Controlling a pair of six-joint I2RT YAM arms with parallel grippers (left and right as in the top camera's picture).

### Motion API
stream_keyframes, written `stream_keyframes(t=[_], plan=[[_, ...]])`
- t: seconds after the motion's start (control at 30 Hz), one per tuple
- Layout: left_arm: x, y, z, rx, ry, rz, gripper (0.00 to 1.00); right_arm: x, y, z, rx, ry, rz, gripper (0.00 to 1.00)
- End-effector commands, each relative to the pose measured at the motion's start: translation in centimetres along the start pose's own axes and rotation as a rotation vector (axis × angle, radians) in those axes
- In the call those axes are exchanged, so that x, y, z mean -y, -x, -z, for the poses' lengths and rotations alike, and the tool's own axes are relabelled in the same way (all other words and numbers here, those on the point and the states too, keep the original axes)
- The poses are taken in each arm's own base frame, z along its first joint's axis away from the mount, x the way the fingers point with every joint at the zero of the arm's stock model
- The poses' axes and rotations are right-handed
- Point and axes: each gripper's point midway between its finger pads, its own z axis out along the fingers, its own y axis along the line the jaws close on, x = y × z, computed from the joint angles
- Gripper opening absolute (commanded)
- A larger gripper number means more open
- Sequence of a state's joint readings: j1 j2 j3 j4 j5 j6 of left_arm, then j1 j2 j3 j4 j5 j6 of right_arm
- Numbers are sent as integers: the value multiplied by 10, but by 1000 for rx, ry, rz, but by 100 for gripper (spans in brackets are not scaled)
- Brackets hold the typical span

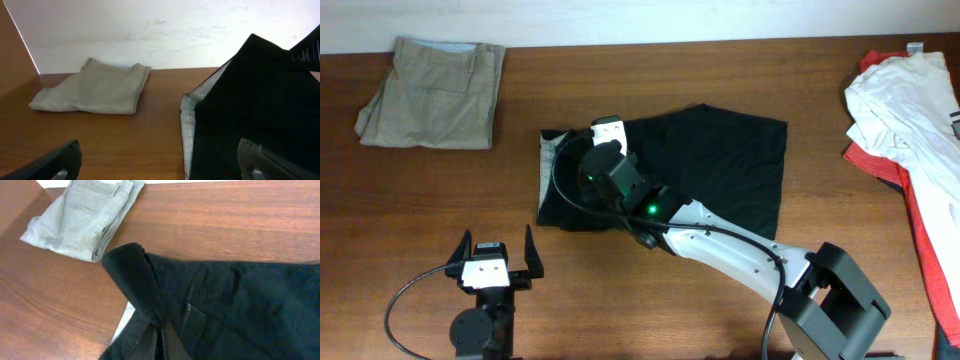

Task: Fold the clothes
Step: 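Pull the black trousers to the table center with the right gripper and release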

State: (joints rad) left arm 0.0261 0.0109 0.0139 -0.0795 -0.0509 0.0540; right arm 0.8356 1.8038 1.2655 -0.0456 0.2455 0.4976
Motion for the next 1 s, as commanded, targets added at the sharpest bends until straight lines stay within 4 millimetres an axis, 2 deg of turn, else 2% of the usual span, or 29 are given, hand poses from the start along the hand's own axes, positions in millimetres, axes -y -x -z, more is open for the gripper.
stream_keyframes(t=[0.0,0.07,0.1,0.13,0.17,0.2,0.33,0.37,0.4,0.5,0.53,0.57,0.67,0.73,0.83,0.97], plan=[[1,-1,0,-1,-5,-15,99,-25,2,8,-34,122,-13,4],[1,-2,0,-1,-5,-15,99,-24,-3,8,-54,120,-29,6],[1,-2,0,-1,-5,-15,99,-25,-5,8,-63,128,-35,24],[1,-2,0,-1,-5,-15,99,-28,-7,8,-75,143,-34,55],[1,-2,0,-2,-5,-15,99,-32,-9,9,-91,171,-34,80],[1,-1,0,-1,-5,-15,99,-33,-10,10,-95,176,-33,86],[1,-1,0,-1,-6,-15,99,-20,-5,7,-71,117,-32,90],[1,-1,0,-1,-6,-15,99,-13,-4,6,-62,81,-32,88],[1,-1,0,-1,-5,-15,99,-7,-4,4,-52,52,-33,80],[1,-1,0,-1,-5,-15,99,5,-14,-14,-58,11,-37,33],[1,-2,0,-2,-5,-15,99,6,-22,-25,-67,12,-37,9],[1,-2,0,-1,-5,-15,99,0,-28,-32,-73,43,-39,4],[1,-2,0,-1,-5,-15,99,-22,-37,-49,-80,178,-59,5],[1,-2,0,-2,-5,-15,99,-12,-48,-63,-101,154,-176,6],[1,-1,0,-1,-6,-15,99,17,-71,-86,-168,103,-316,4],[1,-2,0,-1,-5,-15,99,42,-96,-100,-292,122,-457,4]])
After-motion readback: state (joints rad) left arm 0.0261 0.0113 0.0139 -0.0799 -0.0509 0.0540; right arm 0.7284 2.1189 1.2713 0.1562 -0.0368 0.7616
